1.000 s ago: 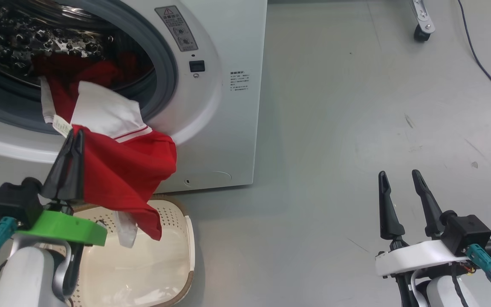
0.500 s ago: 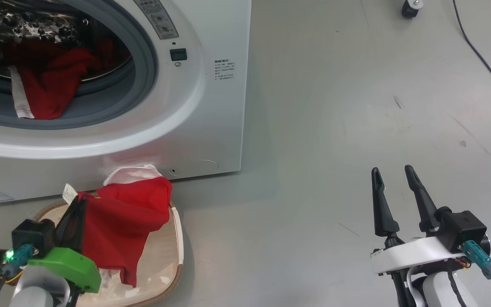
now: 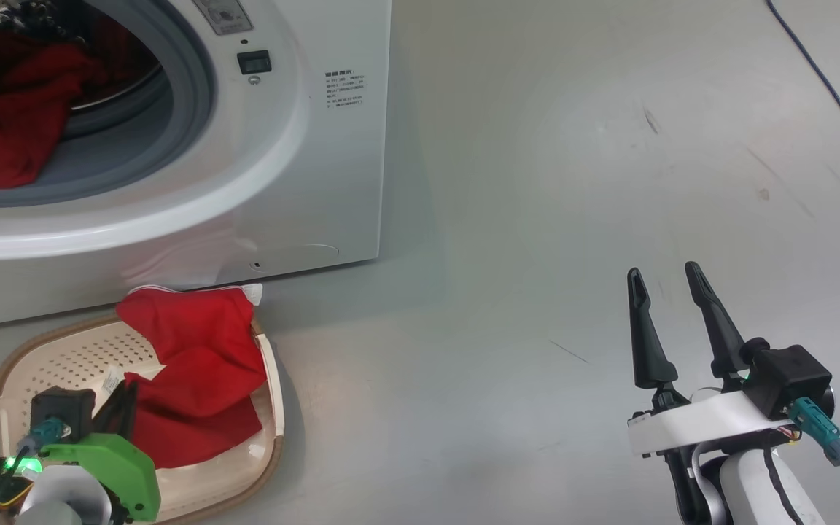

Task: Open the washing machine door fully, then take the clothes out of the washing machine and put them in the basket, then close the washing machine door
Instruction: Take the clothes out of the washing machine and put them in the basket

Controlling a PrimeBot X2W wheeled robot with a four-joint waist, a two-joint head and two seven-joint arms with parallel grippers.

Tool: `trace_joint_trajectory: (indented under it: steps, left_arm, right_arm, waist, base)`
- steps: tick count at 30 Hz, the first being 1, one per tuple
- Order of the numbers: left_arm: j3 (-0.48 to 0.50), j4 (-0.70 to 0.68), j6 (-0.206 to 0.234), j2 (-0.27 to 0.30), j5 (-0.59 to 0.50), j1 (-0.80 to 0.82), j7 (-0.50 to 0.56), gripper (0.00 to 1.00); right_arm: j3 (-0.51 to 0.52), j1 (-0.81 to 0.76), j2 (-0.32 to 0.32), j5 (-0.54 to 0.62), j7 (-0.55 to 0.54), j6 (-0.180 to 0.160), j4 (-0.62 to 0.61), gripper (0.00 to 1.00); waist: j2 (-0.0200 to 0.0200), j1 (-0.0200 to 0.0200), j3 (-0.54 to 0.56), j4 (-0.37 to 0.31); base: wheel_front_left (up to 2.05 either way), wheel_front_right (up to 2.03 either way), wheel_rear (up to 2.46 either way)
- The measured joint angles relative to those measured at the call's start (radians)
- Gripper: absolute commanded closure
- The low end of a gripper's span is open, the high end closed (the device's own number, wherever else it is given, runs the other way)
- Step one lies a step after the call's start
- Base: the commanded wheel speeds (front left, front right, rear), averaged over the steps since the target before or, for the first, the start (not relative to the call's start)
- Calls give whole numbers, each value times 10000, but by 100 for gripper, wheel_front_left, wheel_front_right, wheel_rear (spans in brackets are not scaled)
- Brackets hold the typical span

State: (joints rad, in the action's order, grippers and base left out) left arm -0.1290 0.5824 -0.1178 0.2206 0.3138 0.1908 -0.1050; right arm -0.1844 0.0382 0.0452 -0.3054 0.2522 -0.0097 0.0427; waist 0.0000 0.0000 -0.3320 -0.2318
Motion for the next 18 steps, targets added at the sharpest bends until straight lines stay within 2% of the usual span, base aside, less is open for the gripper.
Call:
trace_joint_trajectory:
  steps: [18]
  left_arm:
    - [267,1804,159,174,46,1386,522,100]
  right_arm:
    - [-90,527,-17,29,0,-15,-247,0]
  waist:
    - [0,0,-1504,-769]
  base:
    - [0,0,0]
